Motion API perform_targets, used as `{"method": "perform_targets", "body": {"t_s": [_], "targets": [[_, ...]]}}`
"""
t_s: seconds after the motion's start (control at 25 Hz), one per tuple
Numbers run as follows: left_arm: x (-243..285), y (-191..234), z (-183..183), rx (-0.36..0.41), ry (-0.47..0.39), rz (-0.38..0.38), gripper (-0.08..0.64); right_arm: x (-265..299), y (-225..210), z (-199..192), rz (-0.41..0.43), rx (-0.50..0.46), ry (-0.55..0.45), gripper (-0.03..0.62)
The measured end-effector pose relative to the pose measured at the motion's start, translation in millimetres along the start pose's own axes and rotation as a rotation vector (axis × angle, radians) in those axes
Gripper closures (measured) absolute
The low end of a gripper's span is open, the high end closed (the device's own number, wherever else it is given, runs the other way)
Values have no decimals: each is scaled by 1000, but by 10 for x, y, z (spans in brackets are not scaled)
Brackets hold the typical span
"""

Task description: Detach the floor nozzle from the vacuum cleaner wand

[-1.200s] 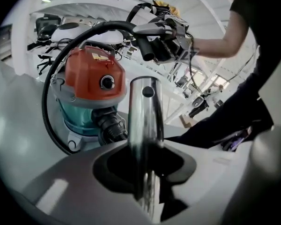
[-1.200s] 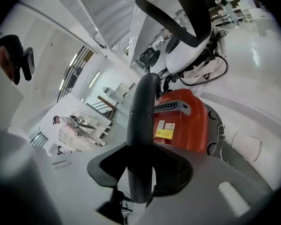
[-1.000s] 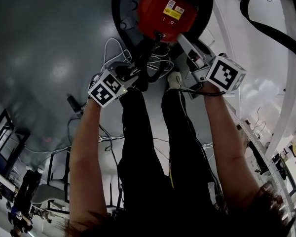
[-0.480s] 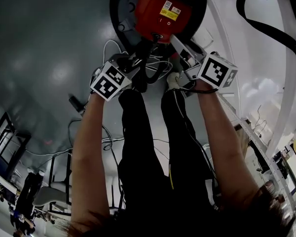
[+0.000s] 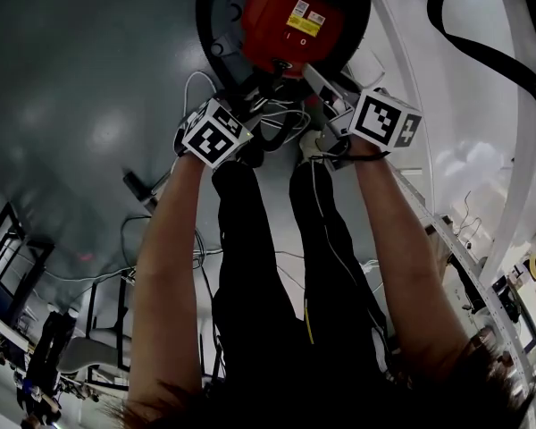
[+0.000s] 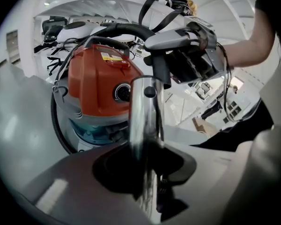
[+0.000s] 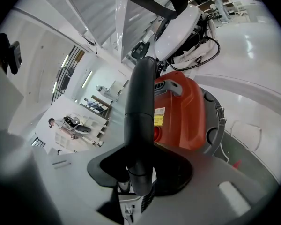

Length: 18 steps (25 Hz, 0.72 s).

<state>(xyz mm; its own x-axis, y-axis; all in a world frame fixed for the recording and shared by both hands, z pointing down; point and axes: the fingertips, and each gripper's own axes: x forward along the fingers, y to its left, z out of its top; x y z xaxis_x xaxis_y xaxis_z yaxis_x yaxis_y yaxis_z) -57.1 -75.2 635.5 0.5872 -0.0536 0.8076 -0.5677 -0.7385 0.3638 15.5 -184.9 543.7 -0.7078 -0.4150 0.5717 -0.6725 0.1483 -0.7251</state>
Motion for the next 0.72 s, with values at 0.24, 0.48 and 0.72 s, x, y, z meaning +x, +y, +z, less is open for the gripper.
{"method": "perform_targets", "body": {"t_s": [0.24,0.48,0.72], "targets": [[67,277,108,-49,2,66,420,29,-117,-54,-22,-5,12,445],[74,493,442,-72,-69,107,419,56,-140,-80,-28,4,6,443],[-17,765,594,-178,-135,239,394,81,-152,-93,-27,14,4,442]]}}
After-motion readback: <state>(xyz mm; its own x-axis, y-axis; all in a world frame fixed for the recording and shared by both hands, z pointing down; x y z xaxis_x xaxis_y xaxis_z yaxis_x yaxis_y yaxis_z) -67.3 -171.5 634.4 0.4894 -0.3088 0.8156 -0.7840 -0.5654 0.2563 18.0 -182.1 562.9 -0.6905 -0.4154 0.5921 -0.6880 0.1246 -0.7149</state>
